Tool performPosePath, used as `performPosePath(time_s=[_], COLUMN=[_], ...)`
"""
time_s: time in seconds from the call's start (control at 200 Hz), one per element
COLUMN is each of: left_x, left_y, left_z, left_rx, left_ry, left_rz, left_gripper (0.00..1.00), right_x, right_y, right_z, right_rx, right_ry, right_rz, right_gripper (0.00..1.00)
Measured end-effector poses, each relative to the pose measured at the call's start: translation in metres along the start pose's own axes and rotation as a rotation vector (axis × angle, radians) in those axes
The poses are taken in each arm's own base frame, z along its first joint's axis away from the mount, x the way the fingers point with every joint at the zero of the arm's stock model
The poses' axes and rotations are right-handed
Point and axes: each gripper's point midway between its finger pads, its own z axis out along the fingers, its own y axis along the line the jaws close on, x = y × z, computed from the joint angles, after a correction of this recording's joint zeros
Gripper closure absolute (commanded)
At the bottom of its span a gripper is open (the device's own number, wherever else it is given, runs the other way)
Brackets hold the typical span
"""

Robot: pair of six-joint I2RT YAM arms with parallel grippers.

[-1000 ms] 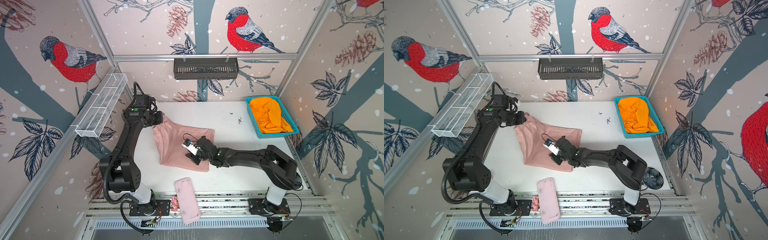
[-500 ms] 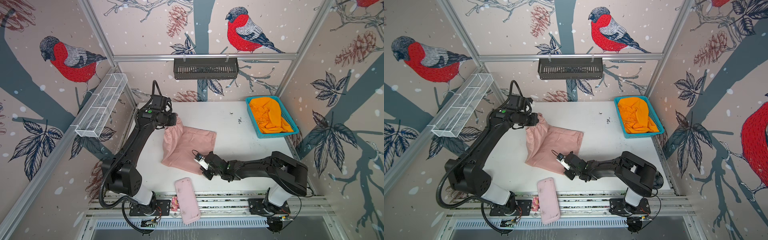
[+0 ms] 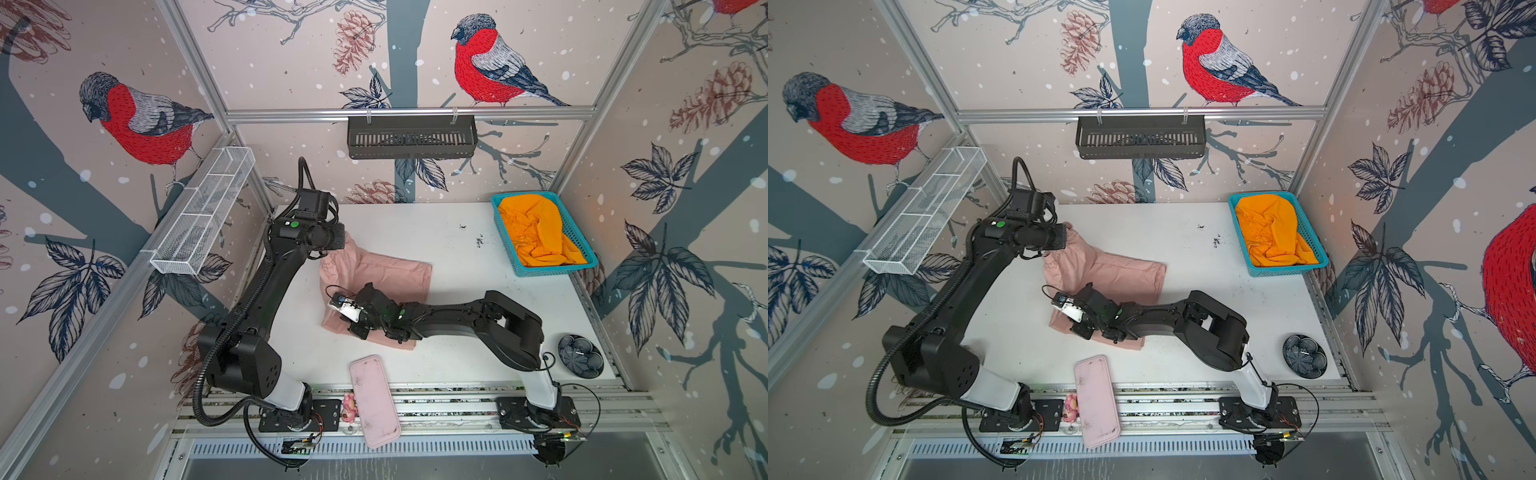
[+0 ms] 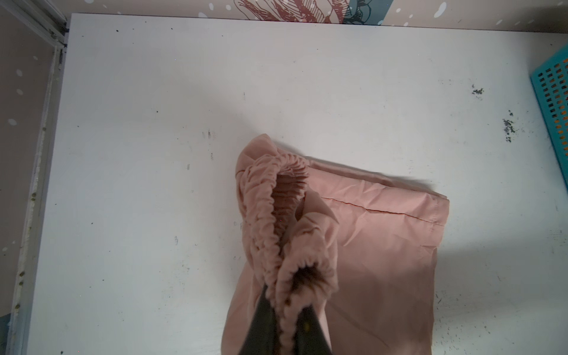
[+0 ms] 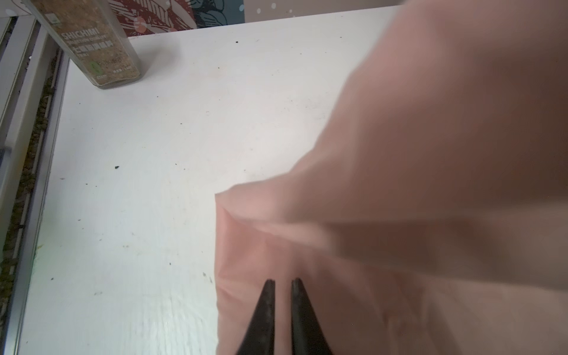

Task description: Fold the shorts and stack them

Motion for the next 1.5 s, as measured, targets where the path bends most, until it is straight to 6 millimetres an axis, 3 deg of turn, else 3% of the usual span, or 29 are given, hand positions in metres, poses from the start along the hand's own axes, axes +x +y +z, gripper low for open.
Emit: performPosePath(time_s=[0.245, 0.46, 0.635, 0.76, 0.86, 0.915, 0.985, 1.096, 1.201, 1.331, 1.501], left_x=[0.004, 0.004, 0.004, 0.004, 0.002, 0.001, 0.002, 0.005, 0.011, 0.026, 0.042], left_y=[0.028, 0.034, 0.036, 0.036, 0.027, 0.022, 0.014, -0.003, -0.019, -0.037, -0.059], left_z=[0.003, 0.004, 0.007, 0.009, 0.009, 0.008, 0.006, 0.0, -0.002, 0.002, 0.009], left_rx=[-0.036, -0.042, -0.049, -0.046, 0.004, 0.031, 0.062, 0.105, 0.134, 0.168, 0.215], left_ry=[0.005, 0.004, 0.011, 0.016, 0.018, 0.018, 0.017, 0.013, 0.022, 0.053, 0.084], left_rz=[-0.05, -0.06, -0.056, -0.054, -0.054, -0.056, -0.052, -0.033, -0.015, -0.014, -0.015], left_gripper=[1.0, 1.0, 1.0, 1.0, 1.0, 1.0, 1.0, 1.0, 1.0, 1.0, 1.0], right_x=[-0.003, 0.009, 0.006, -0.003, -0.01, -0.008, 0.012, 0.067, 0.105, 0.142, 0.155], right_y=[0.019, 0.027, 0.03, 0.023, 0.006, -0.006, -0.016, -0.015, -0.007, 0.003, 0.005], right_z=[0.04, 0.066, 0.069, 0.04, -0.009, -0.038, -0.068, -0.102, -0.12, -0.128, -0.127], right_rx=[-0.102, -0.138, -0.145, -0.132, -0.093, -0.057, -0.01, 0.035, 0.058, 0.072, 0.088], right_ry=[0.003, 0.048, 0.069, 0.059, 0.018, -0.008, -0.002, 0.084, 0.148, 0.22, 0.228], right_rz=[-0.032, -0.042, -0.053, -0.029, 0.016, 0.038, 0.078, 0.14, 0.168, 0.188, 0.209], right_gripper=[0.89, 0.88, 0.76, 0.69, 0.69, 0.73, 0.77, 0.82, 0.85, 0.88, 0.89])
